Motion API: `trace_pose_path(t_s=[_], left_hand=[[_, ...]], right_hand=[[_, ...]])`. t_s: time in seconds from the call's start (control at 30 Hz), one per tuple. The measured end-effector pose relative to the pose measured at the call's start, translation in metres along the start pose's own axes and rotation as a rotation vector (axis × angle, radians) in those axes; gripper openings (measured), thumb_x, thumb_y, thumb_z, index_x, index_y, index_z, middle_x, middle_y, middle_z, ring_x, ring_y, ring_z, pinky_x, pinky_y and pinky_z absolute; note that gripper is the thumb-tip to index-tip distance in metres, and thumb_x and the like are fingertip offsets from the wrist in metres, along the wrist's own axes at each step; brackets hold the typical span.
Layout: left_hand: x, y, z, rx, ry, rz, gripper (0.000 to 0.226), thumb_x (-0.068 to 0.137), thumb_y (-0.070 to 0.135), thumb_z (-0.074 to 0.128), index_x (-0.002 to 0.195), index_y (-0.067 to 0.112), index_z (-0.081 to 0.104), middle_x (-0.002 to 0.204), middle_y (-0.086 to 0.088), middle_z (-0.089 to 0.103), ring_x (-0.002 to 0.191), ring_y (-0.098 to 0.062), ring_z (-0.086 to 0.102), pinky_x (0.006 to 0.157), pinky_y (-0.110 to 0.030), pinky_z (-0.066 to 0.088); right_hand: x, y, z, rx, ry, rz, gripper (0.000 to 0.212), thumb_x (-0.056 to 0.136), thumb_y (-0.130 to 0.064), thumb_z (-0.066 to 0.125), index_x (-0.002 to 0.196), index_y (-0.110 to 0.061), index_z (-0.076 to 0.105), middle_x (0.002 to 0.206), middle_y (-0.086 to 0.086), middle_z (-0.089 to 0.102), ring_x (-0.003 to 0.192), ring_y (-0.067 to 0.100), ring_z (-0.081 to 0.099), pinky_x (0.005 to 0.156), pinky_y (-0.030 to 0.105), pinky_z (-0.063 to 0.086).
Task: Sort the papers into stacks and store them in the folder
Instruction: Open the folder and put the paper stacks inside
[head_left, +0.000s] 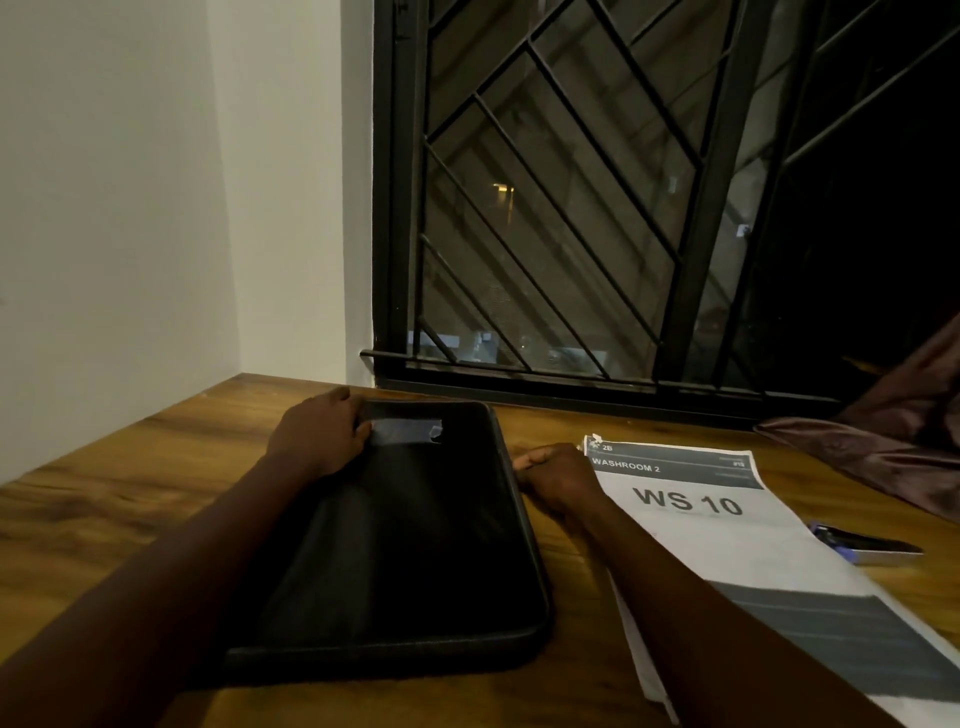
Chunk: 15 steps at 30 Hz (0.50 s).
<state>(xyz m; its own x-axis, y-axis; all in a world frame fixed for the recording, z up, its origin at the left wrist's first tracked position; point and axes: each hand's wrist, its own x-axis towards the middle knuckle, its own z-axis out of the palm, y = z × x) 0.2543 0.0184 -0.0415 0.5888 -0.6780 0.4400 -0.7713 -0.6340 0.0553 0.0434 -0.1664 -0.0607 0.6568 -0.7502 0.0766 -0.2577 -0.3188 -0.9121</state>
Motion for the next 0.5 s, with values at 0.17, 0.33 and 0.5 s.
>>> trace_pose_path(t_s=[0.17,0.33,0.5], left_hand=[[-0.002,0.006,-0.007,0.015,-0.069,-0.017,0.035,0.098,0.041,0.046,0.119,0.016,0.056,0.118,-0.008,0.056,0.1,-0.025,0.059,0.081,-0.036,0.05],[-0.023,0.015,-0.037,0.021,-0.357,0.051,0.052,0.101,0.05,0.038,0.142,0.019,0.045,0.151,-0.01,0.039,0.137,-0.028,0.039,0.108,-0.039,0.036],[-0.07,0.001,-0.056,-0.159,-0.641,0.127,0.103,0.068,0.094,0.017,0.154,0.037,0.012,0.164,0.004,0.003,0.151,-0.02,-0.003,0.121,-0.049,0.004]], right_hand=[[-0.028,0.004,-0.005,-0.057,0.009,-0.013,0.002,0.075,-0.012,0.075,0.073,-0.013,0.074,0.068,-0.002,0.069,0.061,0.012,0.06,0.056,0.023,0.049],[-0.034,-0.004,-0.004,-0.142,0.05,-0.044,0.021,0.076,-0.011,0.07,0.059,-0.022,0.067,0.07,-0.004,0.068,0.068,0.01,0.061,0.062,0.02,0.046],[-0.038,-0.005,-0.003,-0.105,0.067,-0.022,0.022,0.075,-0.009,0.069,0.056,-0.02,0.066,0.071,0.004,0.069,0.076,0.018,0.064,0.071,0.028,0.05]])
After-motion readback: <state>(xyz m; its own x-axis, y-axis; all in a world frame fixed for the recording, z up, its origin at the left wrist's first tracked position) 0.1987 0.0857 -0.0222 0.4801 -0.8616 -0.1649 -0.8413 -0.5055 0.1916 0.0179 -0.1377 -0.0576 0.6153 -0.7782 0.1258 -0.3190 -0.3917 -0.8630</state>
